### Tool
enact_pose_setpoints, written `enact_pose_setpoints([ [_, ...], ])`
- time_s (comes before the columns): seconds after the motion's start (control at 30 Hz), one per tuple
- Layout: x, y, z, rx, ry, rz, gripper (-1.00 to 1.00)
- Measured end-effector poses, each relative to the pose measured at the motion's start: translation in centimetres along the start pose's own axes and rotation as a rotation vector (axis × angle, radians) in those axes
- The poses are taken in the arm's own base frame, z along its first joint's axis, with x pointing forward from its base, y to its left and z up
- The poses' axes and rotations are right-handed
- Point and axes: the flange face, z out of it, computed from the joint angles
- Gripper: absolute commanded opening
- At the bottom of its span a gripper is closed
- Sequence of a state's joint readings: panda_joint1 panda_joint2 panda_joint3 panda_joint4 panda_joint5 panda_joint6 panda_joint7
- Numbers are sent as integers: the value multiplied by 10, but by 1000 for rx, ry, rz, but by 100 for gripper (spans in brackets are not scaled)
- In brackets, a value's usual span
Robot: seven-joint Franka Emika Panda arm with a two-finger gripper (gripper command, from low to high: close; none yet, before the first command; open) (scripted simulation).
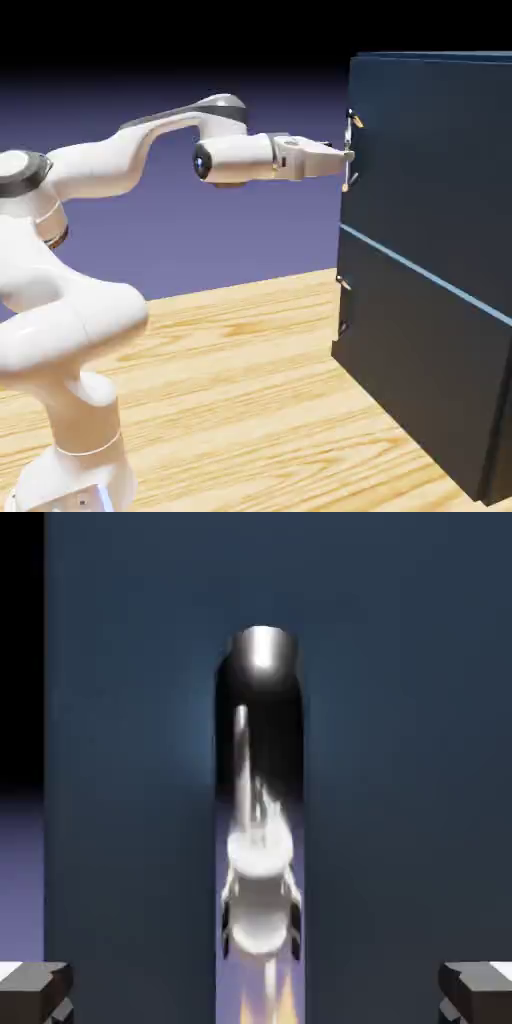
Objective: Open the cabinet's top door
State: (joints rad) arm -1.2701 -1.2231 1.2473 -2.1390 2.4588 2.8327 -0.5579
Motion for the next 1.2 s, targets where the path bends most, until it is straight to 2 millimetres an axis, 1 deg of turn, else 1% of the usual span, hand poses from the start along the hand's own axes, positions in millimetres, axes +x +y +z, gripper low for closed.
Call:
enact_pose_setpoints([
  [0.07,0,0,0,0,0,0,-100],
  [0.23,12,12,-43,73,-73,0,-100],
  [0.4,29,29,-88,151,-151,0,-100],
  [0.6,56,56,-142,256,-256,0,-100],
  [0.77,79,79,-178,332,-332,0,-100],
  [0.9,97,97,-201,384,-384,0,-100],
  [1.07,117,117,-223,440,-440,0,-100],
  [1.2,120,120,-227,450,-447,2,-100],
])
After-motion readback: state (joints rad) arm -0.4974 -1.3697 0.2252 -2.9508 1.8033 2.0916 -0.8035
